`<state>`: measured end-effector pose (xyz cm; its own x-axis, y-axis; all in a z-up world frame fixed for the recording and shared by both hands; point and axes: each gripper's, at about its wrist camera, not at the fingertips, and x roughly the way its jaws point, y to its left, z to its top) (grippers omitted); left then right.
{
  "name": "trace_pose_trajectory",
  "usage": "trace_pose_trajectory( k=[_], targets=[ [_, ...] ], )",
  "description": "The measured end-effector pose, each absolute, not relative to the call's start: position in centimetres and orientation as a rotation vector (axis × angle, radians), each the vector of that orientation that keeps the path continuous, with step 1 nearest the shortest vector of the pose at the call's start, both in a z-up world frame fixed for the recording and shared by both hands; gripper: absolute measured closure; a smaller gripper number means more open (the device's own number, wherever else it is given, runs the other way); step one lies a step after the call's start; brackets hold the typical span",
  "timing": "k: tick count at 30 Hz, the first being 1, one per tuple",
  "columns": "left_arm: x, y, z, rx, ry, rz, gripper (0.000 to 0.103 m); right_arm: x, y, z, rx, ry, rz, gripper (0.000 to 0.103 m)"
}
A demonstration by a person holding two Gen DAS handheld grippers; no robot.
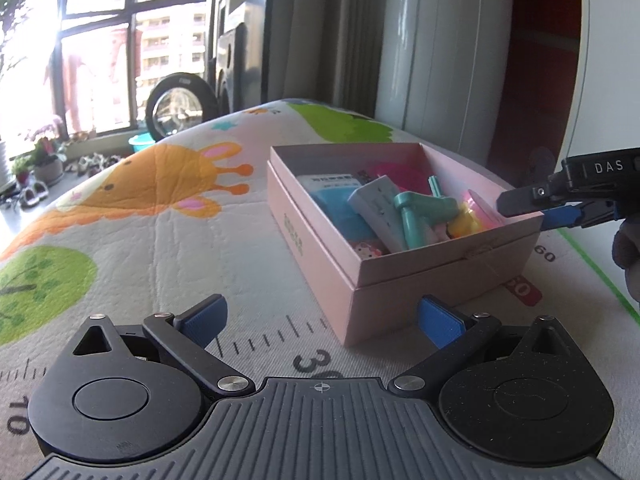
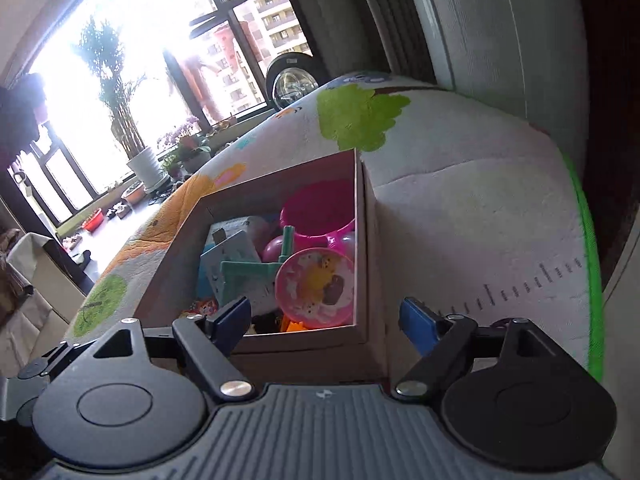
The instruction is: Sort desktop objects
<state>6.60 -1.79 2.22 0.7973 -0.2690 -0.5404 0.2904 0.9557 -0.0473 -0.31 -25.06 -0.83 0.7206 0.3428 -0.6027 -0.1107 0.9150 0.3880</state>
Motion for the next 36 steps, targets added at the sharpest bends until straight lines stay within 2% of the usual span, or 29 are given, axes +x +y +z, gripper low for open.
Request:
trace_pose_trajectory(
  k=[2, 7, 12, 16, 19, 23, 27, 32, 36],
  targets=[
    [7.1, -2.0, 2.3, 0.067, 0.575, -0.269, 0.000, -0.4, -23.8, -0.9, 0.309, 0.708, 0.231, 0.013],
    [8.8, -1.0, 1.9, 0.118, 0.593, -0.183, 0.000, 1.8, -21.6, -0.9, 0.328, 0.721, 0.303, 0.013],
    [10.4, 1.1, 1.7, 0.076, 0.642, -0.092, 0.000, 3.5, -18.1, -0.8, 0.214, 0.677, 0.337, 0.015],
    [9.0, 2.1, 1.2, 0.056, 0.716, -0.074, 0.000, 0.7, -17.0, -0.7, 0.114, 0.646, 0.305, 0.013],
    [6.9, 2.1, 0.4, 0.041, 0.747, -0.088, 0.000, -2.7, -16.0, -1.5, 0.041, 0.649, 0.290, 0.004],
    [4.7, 1.7, 0.2, 0.034, 0.709, -0.084, 0.000, -6.1, -14.4, -3.4, 0.008, 0.709, 0.288, 0.000],
    [4.2, 1.4, 0.0, 0.006, 0.710, -0.017, 0.000, -6.7, -13.7, -5.4, 0.041, 0.774, 0.232, 0.000],
    [4.0, 1.1, -0.2, 0.006, 0.694, 0.037, 0.000, -6.9, -12.1, -6.1, -0.065, 0.757, 0.187, 0.000],
    [3.7, 0.4, -0.2, 0.039, 0.685, 0.057, 0.000, -6.0, -12.8, -6.2, -0.036, 0.750, 0.144, 0.000]
  ],
)
